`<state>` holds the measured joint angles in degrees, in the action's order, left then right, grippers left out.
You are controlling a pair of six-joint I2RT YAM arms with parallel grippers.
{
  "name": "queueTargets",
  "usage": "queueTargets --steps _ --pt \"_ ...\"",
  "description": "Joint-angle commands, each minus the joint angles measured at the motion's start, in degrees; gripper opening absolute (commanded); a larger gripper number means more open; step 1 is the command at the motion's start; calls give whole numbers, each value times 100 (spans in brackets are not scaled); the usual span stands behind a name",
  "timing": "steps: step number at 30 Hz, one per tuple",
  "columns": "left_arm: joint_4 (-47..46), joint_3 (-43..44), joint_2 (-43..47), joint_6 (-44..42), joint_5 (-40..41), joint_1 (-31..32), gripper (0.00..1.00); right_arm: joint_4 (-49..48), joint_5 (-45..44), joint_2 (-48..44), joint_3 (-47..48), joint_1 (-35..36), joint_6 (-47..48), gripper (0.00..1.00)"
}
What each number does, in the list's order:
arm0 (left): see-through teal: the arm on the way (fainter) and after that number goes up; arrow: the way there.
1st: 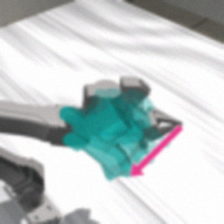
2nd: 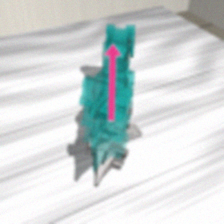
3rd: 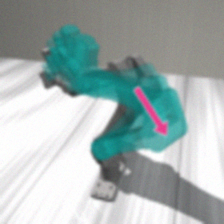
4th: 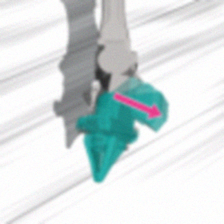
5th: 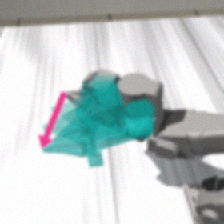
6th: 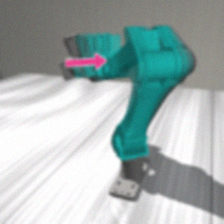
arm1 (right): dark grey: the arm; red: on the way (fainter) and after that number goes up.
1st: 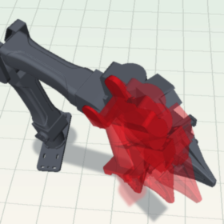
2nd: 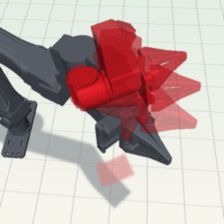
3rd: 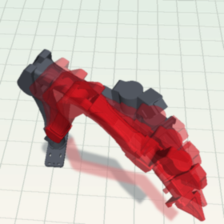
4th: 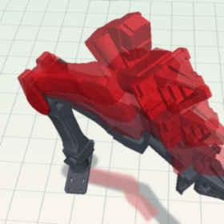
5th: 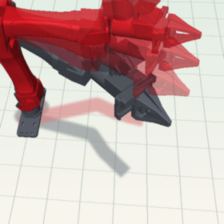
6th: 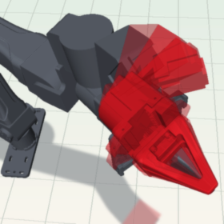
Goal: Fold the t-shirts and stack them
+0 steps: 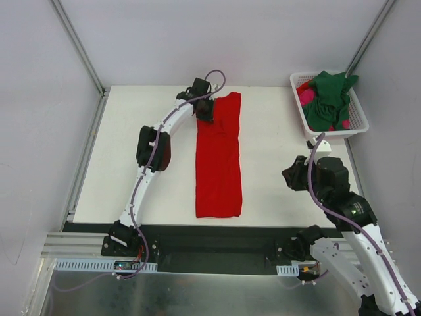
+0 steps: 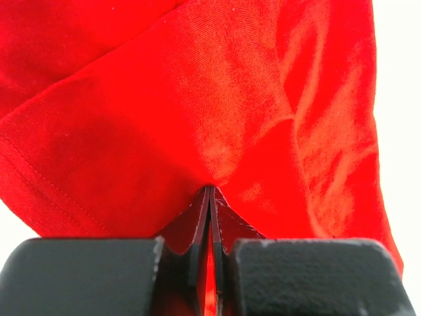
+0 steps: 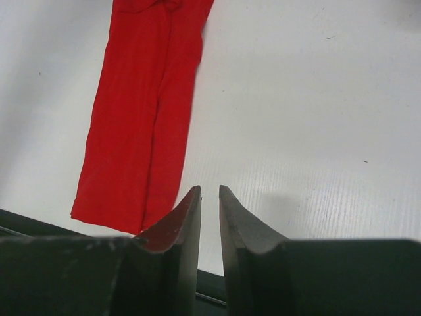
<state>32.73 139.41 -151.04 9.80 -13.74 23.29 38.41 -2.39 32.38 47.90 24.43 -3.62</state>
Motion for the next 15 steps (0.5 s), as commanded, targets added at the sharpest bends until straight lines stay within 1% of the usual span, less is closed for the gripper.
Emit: queueTargets --steps 1,4,5,7,8,9,11,12,14,15 --pt "120 165 -75 -180 -304 -158 11 -114 -77 128 -70 -8 -60 21" --pt "-135 -10 232 -268 -489 -140 17 -211 2 181 -123 -8 -69 21" --pt "-214 -54 355 -268 -507 -123 28 -238 19 207 -140 -8 -78 20" --pt "-425 -212 768 -286 -525 -105 39 -316 55 216 -202 -8 -87 21" --pt "-512 -300 926 -303 -551 -105 48 -334 72 225 -219 1 -104 21" --pt "-574 -536 1249 -295 -568 -105 54 -369 116 225 -237 1 -113 22" --pt "-811 -844 1620 -295 -700 -88 61 -466 160 225 -325 -8 -113 25" --pt "-934 -1307 2013 -260 -735 -96 68 -492 186 251 -334 -8 -104 26" --pt "-1285 -1845 2420 -225 -902 -70 69 -554 195 312 -386 -8 -87 30" --pt "-1400 -2439 2848 -155 -946 -61 70 -572 387 382 -404 -8 -78 31"
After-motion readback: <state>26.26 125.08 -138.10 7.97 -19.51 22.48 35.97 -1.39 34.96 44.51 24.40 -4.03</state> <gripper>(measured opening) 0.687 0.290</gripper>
